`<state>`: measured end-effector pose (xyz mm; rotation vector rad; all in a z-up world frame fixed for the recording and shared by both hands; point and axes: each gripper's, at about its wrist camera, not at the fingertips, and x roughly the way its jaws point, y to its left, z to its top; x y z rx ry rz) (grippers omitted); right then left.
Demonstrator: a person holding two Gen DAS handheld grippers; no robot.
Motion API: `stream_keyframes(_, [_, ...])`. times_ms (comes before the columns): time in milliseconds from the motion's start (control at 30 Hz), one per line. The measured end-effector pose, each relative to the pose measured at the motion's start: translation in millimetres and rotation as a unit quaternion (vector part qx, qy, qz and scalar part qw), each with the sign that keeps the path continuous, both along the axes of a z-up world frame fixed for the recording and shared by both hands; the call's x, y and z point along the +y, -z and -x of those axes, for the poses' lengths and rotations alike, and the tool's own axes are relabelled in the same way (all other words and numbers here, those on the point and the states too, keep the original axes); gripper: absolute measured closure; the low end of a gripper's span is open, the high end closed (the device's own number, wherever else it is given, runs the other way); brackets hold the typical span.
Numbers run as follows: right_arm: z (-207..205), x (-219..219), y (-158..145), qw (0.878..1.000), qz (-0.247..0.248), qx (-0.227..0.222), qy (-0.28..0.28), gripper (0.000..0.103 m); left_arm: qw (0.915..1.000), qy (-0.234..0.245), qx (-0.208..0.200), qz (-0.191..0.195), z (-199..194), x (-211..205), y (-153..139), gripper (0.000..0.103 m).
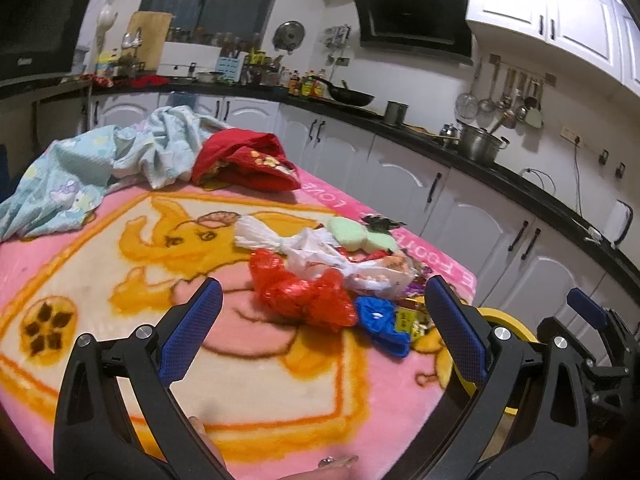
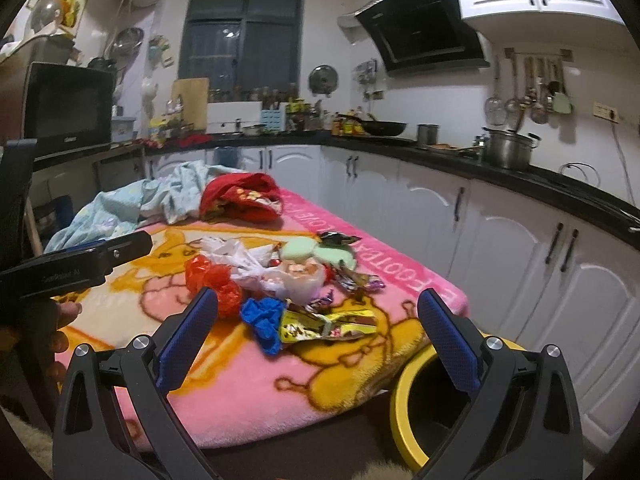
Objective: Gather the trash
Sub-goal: 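Reach the left gripper to the red plastic bag and close on it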
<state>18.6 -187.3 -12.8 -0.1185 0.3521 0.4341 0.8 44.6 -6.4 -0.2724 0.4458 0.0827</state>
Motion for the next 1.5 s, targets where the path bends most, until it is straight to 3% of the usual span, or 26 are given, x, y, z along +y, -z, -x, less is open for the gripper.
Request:
stream_keyframes(167, [-27.9, 15.4, -4.5, 0.999, 0.009, 0.015, -0.032, 0.006, 0.9995, -0.024, 0.019, 0.004, -7.6, 17.1, 3.6, 0.01])
stream_keyframes(333, [-64.9, 29.4, -1.1, 0.997, 0.029, 0.042, -0.061, 0.006, 0.9988, -0.011, 0.047, 0.003, -24.0, 27.2, 7.7, 0.01])
stream_keyframes(533, [-119.4, 47.3, 19.8, 0.988, 0.062, 0.111, -0.084, 0.007, 0.9962, 0.01, 0.085, 0.014, -54.0, 35.9, 20.6, 0.01])
stream_keyframes(667, [-145.0, 58.9, 35.8, 0.983, 0.093, 0.128, -0.093, 0.007, 0.9934, 0.02, 0.112, 0.014, -75.8, 36.3, 31.6, 0.01])
stream_keyframes(1000, [-189.5, 73.2, 56.7, 0.975, 0.097, 0.161, -0.121, 0.008, 0.9831, 0.026, 0.153, 0.097, -118.0, 72.0, 65.5, 0.01])
stream_keyframes(1100, [-197.5, 78.3, 62.0, 0.97, 0.098, 0.177, -0.134, 0.022, 0.9804, 0.044, 0.151, 0.119, -122.9, 70.2, 69.7, 0.012])
stream_keyframes(1167, [-201.4, 79.9, 66.7, 0.966, 0.094, 0.194, -0.143, 0.038, 0.978, 0.052, 0.16, 0.124, -126.3, 66.5, 74.9, 0.019])
stream_keyframes(1267, [-200.8, 79.2, 68.6, 0.964, 0.087, 0.204, -0.149, 0.051, 0.9744, 0.059, 0.171, 0.133, -128.5, 63.5, 83.4, 0.027])
stream_keyframes(1300, [-199.3, 78.8, 68.1, 0.964, 0.086, 0.201, -0.152, 0.055, 0.9734, 0.06, 0.172, 0.138, -128.3, 63.4, 85.4, 0.036])
stream_keyframes(1367, [-196.6, 78.8, 65.8, 0.964, 0.085, 0.196, -0.156, 0.065, 0.9715, 0.066, 0.173, 0.147, -127.4, 63.2, 88.6, 0.045])
stream_keyframes(1433, [-193.6, 79.8, 63.8, 0.963, 0.084, 0.196, -0.162, 0.067, 0.9709, 0.072, 0.17, 0.153, -125.8, 63.9, 90.2, 0.054])
stream_keyframes(1500, [-189.3, 81.5, 62.0, 0.964, 0.086, 0.19, -0.166, 0.071, 0.9706, 0.078, 0.167, 0.155, -124.3, 64.3, 89.9, 0.07])
